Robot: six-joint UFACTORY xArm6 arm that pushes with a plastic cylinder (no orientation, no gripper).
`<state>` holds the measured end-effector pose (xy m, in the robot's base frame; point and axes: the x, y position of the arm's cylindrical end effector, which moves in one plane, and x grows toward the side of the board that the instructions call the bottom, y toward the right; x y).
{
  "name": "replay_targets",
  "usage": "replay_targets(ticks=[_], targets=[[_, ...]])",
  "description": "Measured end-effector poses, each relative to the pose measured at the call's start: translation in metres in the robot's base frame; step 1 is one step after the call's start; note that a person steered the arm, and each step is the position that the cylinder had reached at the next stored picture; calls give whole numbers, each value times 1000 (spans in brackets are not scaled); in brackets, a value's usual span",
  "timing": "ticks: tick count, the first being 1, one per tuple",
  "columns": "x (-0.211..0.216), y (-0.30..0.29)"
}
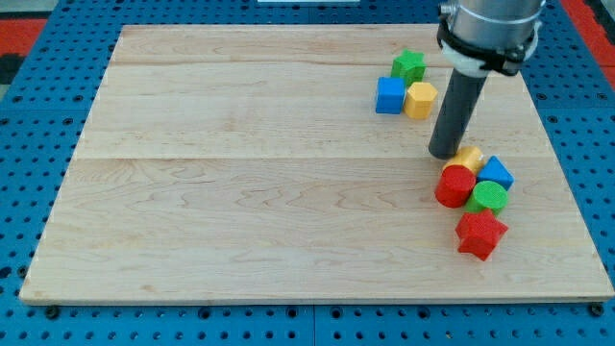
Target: Slightly push the group of blocks towards the bottom center of the board
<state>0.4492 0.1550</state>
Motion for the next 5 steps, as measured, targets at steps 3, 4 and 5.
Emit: replay_targets(ticks=[3,4,5], targets=[[-10,121],[11,75],[20,33]])
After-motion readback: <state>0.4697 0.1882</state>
